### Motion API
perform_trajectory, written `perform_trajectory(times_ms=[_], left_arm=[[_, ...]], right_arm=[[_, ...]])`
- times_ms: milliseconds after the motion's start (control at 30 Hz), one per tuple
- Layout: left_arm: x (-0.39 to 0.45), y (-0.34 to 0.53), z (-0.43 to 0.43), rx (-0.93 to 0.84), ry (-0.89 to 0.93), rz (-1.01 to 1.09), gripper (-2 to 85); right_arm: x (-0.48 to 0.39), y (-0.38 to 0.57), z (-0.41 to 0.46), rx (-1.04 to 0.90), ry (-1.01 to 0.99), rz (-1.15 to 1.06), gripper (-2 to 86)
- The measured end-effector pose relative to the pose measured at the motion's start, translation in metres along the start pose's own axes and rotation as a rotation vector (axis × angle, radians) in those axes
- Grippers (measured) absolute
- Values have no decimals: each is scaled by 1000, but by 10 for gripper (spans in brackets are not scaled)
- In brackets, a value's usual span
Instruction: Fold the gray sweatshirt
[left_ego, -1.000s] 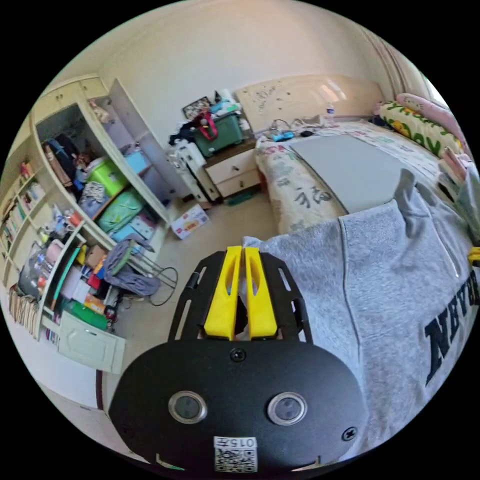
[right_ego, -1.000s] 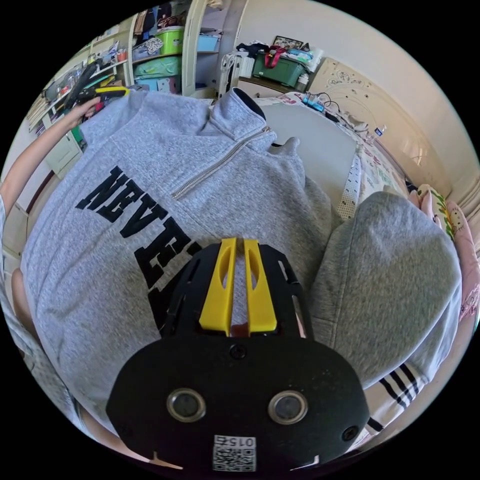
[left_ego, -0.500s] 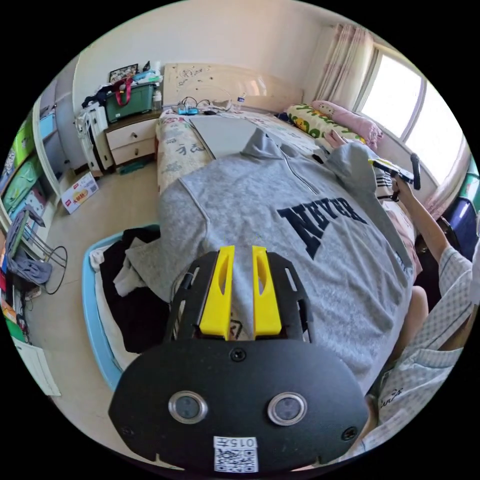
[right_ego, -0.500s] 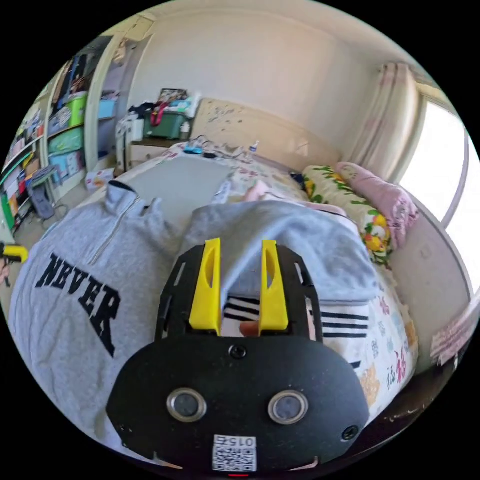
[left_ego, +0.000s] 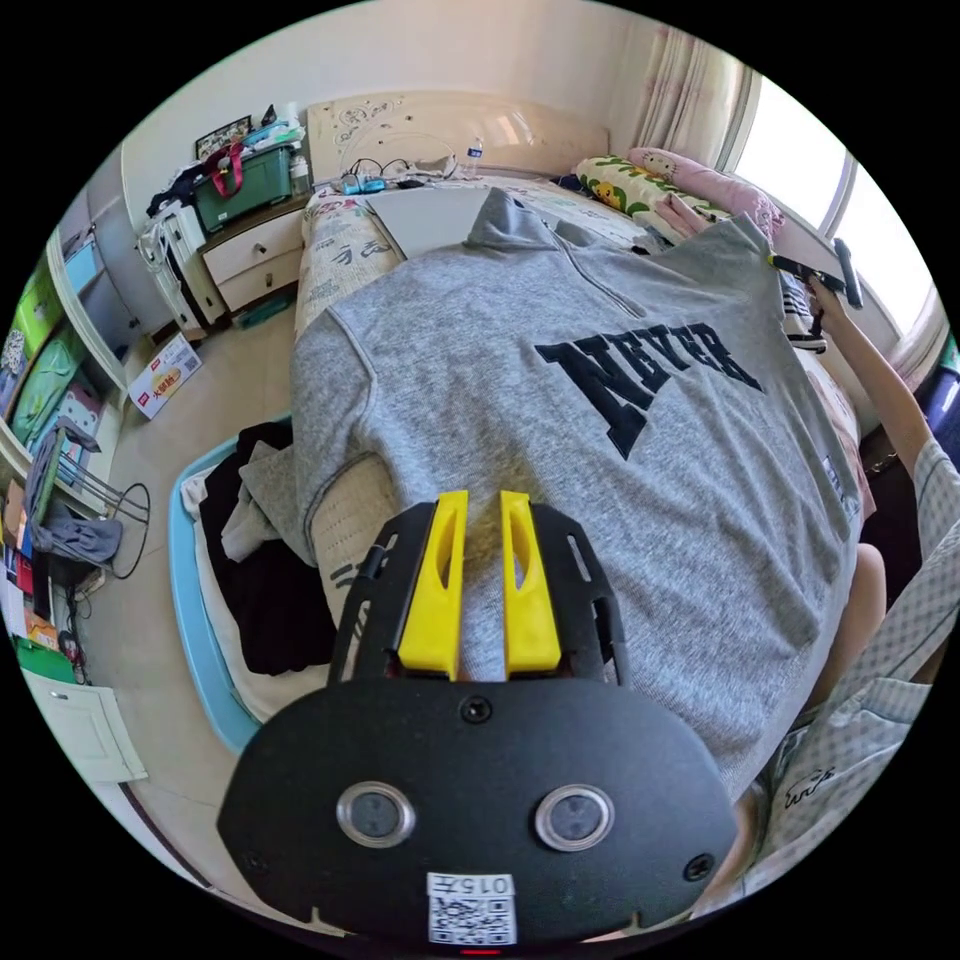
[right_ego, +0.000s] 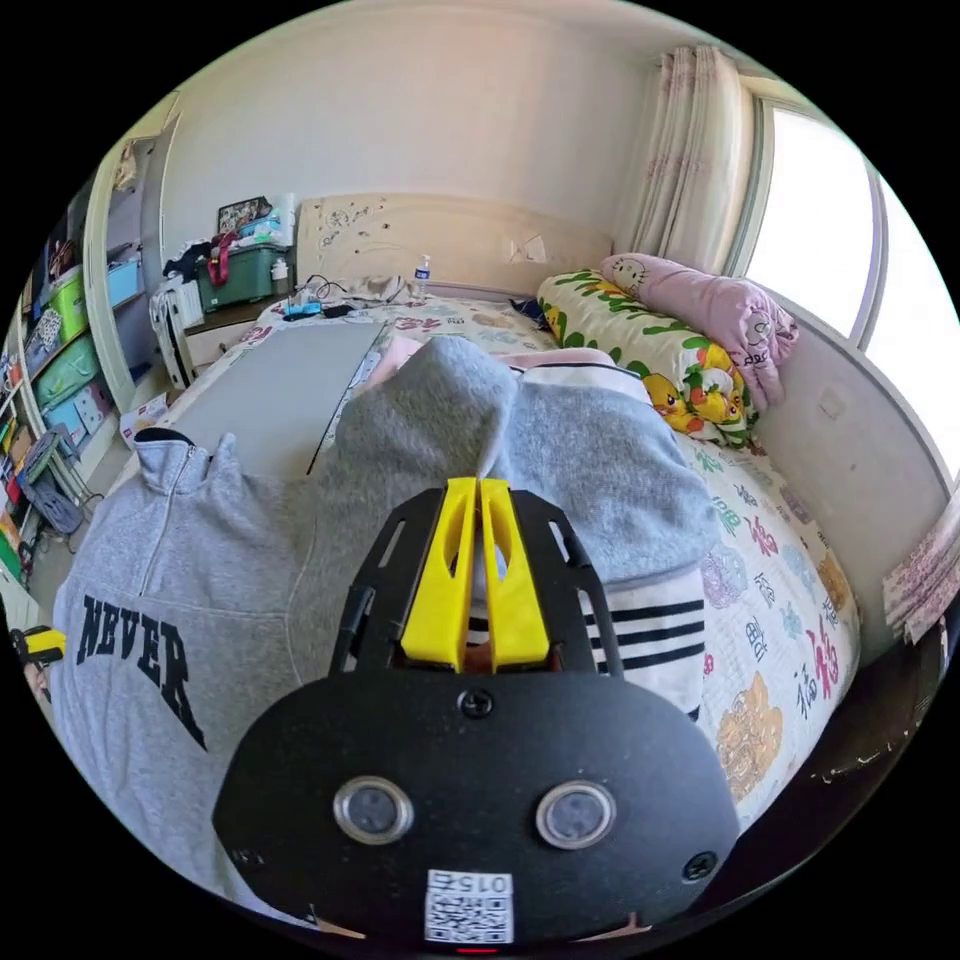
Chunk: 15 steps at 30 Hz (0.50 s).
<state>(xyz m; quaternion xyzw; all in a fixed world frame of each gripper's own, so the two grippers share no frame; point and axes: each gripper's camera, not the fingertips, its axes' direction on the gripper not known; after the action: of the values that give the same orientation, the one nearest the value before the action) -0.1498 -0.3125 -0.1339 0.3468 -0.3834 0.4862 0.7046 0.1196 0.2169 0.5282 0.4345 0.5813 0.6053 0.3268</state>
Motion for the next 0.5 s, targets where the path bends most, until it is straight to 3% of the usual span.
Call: perform_trajectory(times_ms=[200,400,500], left_arm=[[-10,7,-6,8,-9,3,60],[-25,25,-34,-15,3,-39,65],[-25,59,-75,15,25,-67,76]], right_arm=[[-40,-24,7,-26,202,-119,9],[-1,-19,-29,-62,27,-50,92],[12,29,-75,-74,-190,-98,101]])
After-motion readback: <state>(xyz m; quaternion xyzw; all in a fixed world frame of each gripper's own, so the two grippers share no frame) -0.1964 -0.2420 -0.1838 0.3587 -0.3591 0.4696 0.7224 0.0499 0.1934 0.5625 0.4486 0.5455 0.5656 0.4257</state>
